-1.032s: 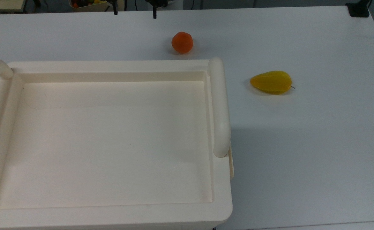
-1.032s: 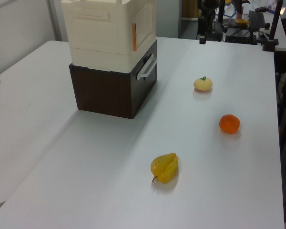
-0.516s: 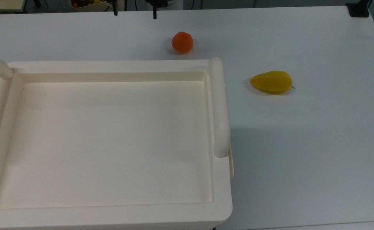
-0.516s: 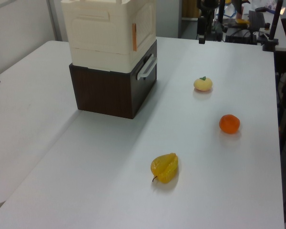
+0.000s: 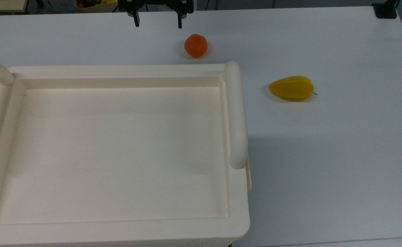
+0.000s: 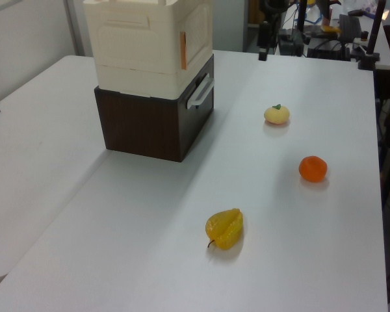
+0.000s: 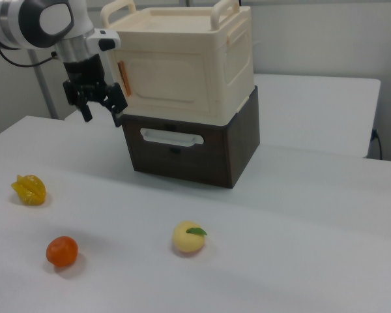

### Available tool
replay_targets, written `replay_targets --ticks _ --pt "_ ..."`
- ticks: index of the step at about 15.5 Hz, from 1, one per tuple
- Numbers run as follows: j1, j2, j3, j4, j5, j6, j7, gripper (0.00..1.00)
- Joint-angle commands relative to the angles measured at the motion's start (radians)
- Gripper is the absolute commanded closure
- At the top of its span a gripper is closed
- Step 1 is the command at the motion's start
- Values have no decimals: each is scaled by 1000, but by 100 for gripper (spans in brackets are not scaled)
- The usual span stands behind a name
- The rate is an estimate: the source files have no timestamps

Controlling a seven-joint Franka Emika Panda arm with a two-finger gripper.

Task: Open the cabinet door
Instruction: 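Move the open gripper toward the orange handle of the cabinet door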

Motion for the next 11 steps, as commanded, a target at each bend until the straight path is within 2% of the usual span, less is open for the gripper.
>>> replay_targets --ticks 1,7,11 --pt "50 42 -2 36 7 143 -8 0" --pt "73 98 -2 60 0 389 20 0" --pt "90 134 -2 82 -44 504 51 0"
